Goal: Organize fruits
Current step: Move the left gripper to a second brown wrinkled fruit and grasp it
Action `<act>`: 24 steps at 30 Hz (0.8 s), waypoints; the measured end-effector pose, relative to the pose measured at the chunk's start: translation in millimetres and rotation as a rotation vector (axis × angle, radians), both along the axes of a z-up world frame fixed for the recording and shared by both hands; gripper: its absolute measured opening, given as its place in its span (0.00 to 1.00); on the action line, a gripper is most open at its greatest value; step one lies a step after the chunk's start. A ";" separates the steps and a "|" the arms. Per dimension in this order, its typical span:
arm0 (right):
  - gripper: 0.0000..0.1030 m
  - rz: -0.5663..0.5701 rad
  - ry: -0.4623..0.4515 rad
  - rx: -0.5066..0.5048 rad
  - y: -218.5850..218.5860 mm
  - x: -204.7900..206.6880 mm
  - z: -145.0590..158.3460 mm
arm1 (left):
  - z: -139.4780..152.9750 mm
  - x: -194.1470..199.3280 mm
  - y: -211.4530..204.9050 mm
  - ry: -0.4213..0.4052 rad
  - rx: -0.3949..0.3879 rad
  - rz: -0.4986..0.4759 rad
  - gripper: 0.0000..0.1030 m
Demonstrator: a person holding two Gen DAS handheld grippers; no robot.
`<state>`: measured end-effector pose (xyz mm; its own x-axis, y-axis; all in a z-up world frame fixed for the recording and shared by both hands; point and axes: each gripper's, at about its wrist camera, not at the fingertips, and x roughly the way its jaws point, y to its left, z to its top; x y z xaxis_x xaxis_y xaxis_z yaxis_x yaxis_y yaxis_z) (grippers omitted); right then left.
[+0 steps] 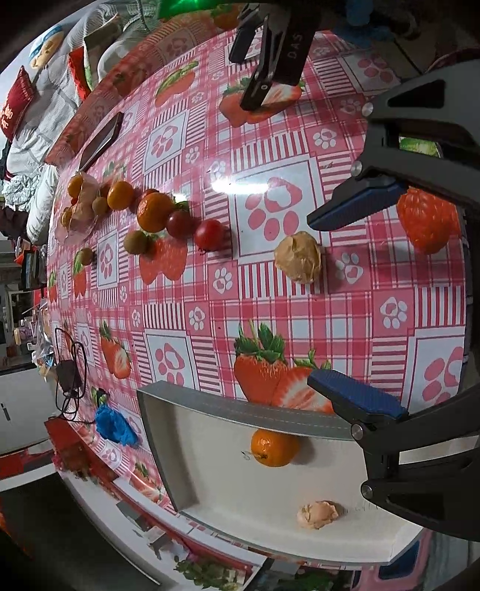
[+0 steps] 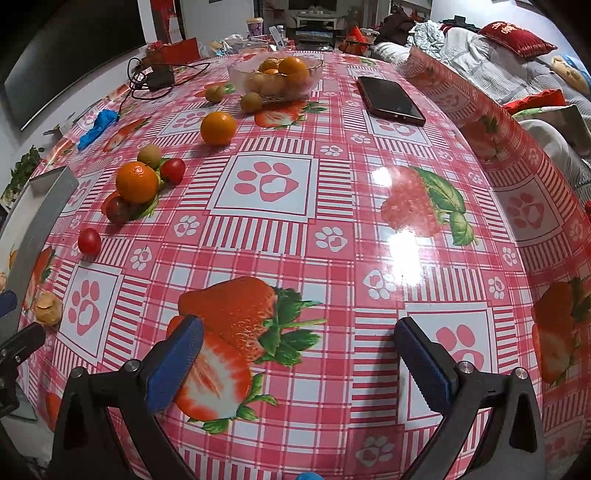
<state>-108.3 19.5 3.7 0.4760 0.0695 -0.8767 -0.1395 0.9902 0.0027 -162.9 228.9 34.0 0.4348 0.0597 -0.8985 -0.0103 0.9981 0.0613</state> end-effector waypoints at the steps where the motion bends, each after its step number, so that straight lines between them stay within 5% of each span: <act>1: 1.00 0.000 -0.001 0.000 -0.1 -0.4 0.0 | -0.3 0.3 1.4 0.001 -0.005 0.003 0.78; 17: 1.00 0.000 -0.003 0.000 -0.3 -1.2 0.2 | 3.3 5.5 14.0 -0.016 -0.068 0.012 0.78; 24: 1.00 -0.001 -0.006 -0.001 0.3 -1.3 1.3 | 4.0 25.1 -11.2 -0.029 -0.056 -0.044 0.78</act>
<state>-109.5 19.8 5.1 0.4811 0.0686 -0.8740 -0.1389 0.9903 0.0012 -137.9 217.7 38.0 0.4616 -0.0099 -0.8870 0.0328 0.9994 0.0060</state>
